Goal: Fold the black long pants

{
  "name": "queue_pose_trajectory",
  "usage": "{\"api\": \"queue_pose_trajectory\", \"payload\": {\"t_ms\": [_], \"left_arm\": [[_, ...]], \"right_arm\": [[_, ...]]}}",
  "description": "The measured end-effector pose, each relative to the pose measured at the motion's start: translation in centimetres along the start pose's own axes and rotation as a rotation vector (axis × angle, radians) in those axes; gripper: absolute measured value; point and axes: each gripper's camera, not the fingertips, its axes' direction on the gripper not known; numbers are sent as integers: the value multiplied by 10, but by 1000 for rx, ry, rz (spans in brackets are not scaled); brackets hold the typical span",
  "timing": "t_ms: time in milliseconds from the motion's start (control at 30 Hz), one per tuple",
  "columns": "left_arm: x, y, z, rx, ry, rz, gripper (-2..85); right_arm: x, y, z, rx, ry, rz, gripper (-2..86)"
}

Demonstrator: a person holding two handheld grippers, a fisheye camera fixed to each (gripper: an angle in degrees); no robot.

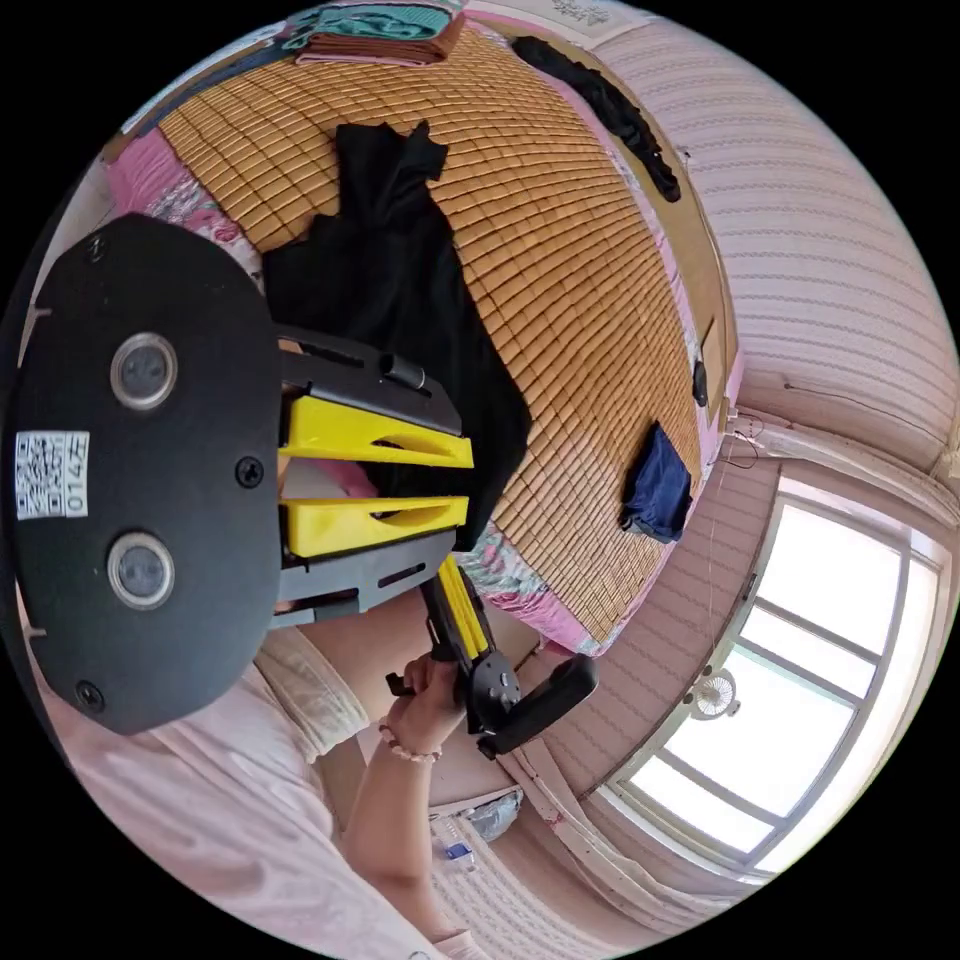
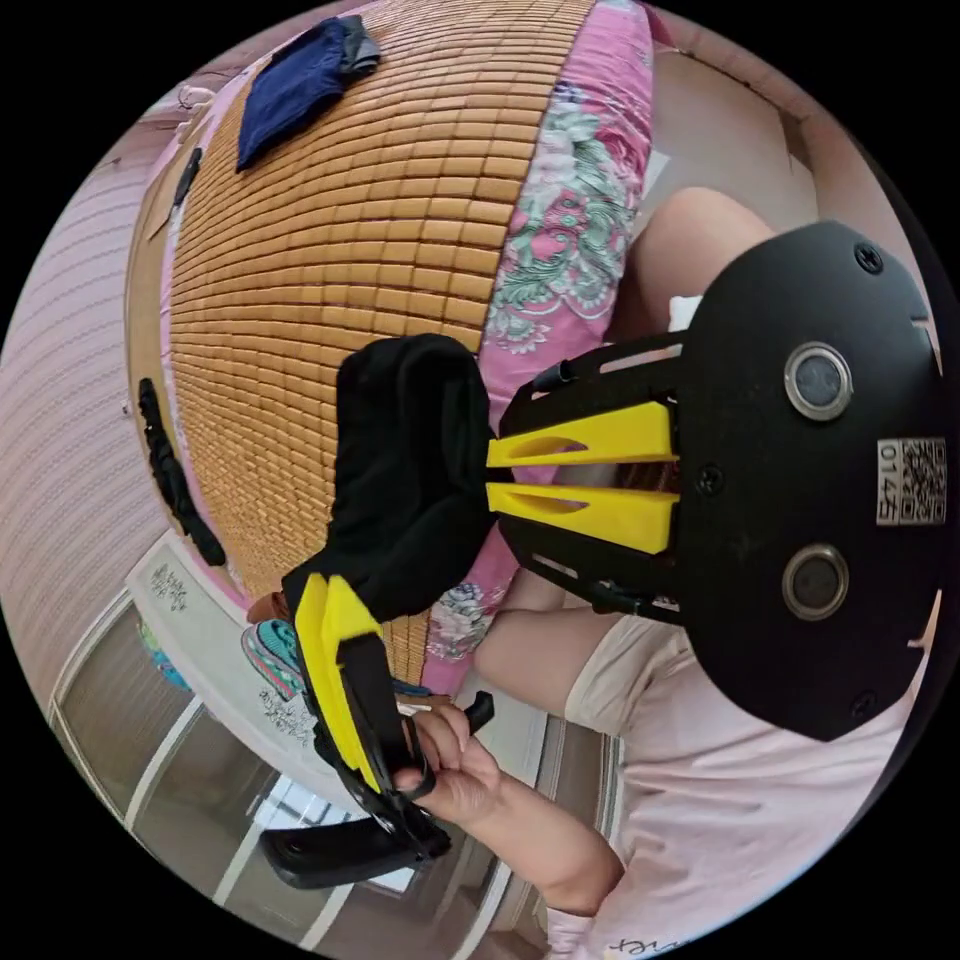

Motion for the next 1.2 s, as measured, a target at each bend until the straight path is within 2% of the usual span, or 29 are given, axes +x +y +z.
{"api": "queue_pose_trajectory", "payload": {"t_ms": [167, 233, 333, 433, 567, 633, 767, 833, 967, 1100, 1167, 1200], "left_arm": [[-63, 129, -32, -91, -161, -241, 59], [-97, 173, -46, -110, -248, -376, 59], [-129, 201, -51, -81, -254, -486, 64], [-147, 202, -40, -61, -229, -513, 78], [-163, 195, -22, -54, -198, -516, 83], [-172, 198, -17, -38, -157, -534, 89], [-179, 217, -14, -32, -97, -590, 117], [-180, 236, -8, -19, -104, -631, 122], [-187, 260, 13, -96, -129, -671, 105], [-182, 284, 30, -117, -153, -619, 50], [-178, 290, 27, -103, -152, -611, 40], [-176, 293, 23, -104, -153, -613, 35]], "right_arm": [[-23, -18, 13, -12, 75, -67, 41], [-61, -56, 22, 6, 105, -208, 56], [-114, -109, 45, 5, 126, -376, 89], [-145, -161, 79, -61, 126, -417, 112], [-150, -195, 128, -193, 148, -356, 111], [-153, -195, 150, -295, 52, -338, 84], [-183, -170, 154, -259, -9, -485, 53], [-198, -165, 164, -362, -74, -580, 63], [-202, -183, 151, -358, -124, -571, 77], [-205, -219, 136, -148, 104, -460, 86], [-208, -227, 154, -175, 198, -449, 100], [-207, -229, 175, -266, 217, -453, 108]]}}
